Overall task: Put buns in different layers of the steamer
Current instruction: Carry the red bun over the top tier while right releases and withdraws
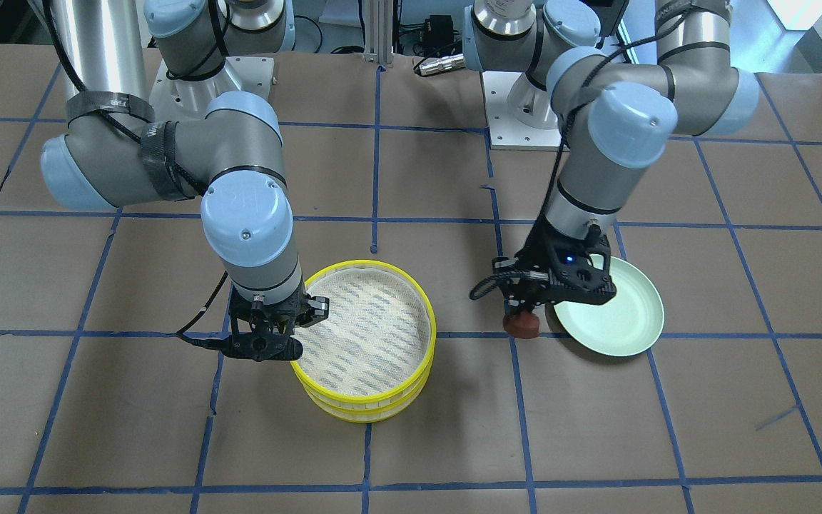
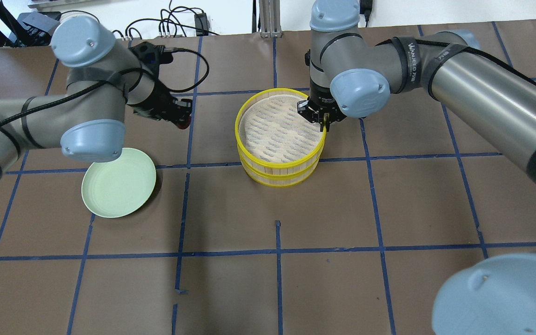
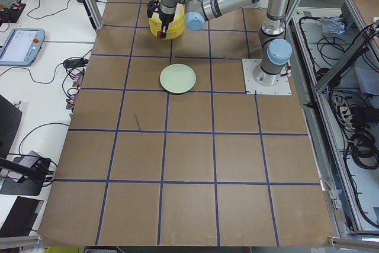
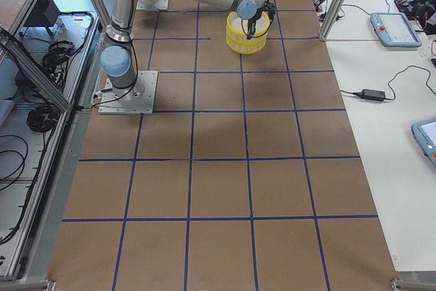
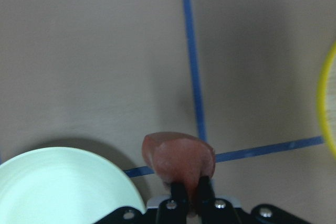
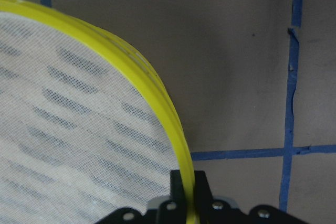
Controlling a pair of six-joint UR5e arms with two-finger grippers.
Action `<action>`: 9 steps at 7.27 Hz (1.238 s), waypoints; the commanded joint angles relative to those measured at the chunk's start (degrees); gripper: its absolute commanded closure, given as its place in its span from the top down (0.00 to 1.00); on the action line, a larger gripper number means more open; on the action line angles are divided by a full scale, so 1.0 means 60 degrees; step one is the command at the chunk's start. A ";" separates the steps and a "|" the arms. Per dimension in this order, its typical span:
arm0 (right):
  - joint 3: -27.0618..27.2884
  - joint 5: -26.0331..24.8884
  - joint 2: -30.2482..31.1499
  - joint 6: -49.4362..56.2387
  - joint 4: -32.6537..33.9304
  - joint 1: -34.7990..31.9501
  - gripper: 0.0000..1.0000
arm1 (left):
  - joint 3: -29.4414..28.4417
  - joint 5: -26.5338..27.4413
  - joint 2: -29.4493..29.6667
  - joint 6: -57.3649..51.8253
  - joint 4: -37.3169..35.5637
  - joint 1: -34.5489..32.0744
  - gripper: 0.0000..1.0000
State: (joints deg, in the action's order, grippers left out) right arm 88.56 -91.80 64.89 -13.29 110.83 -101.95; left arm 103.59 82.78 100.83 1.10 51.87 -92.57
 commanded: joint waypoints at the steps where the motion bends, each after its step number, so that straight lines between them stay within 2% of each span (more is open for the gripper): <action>1: 0.0005 0.0036 -0.0004 -0.0056 0.0000 -0.0001 0.08 | -0.0609 -0.0086 0.0085 0.1689 -0.0031 -0.0947 0.02; 2: 0.0005 0.0022 -0.0018 -0.0085 0.0015 -0.0015 0.10 | -0.0639 -0.0101 0.0085 0.1852 -0.0046 -0.1064 0.02; 3: 0.0005 0.0036 -0.0018 -0.0143 0.0015 -0.0016 0.16 | -0.0639 -0.0115 0.0100 0.1998 -0.0075 -0.1152 0.02; 5: 0.0020 0.0227 -0.0018 -0.0276 0.0015 -0.0016 0.56 | -0.0639 -0.0989 0.0114 0.2552 -0.0177 -0.1284 0.02; 6: 0.0020 0.0213 -0.0004 -0.0131 0.0030 -0.0001 0.95 | -0.0639 -0.1023 0.0129 0.2629 -0.0323 -0.1343 0.02; 7: -0.0082 0.0140 0.0069 -0.0086 -0.0072 0.0043 1.00 | -0.0639 -0.1024 0.0259 0.2659 -0.0368 -0.1387 0.02; 8: -0.0170 0.0212 0.0244 0.0596 -0.0174 0.0304 1.00 | -0.0639 -0.1009 0.0565 0.2891 -0.0499 -0.1678 0.03; 9: -0.0185 0.0227 0.0854 0.1415 -0.0770 0.0727 1.00 | -0.0639 -0.0951 0.0960 0.3473 -0.1109 -0.2101 0.05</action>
State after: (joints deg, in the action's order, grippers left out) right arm 87.77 -90.60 66.83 -9.87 109.17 -100.04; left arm 99.76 76.84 104.13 18.81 48.26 -102.68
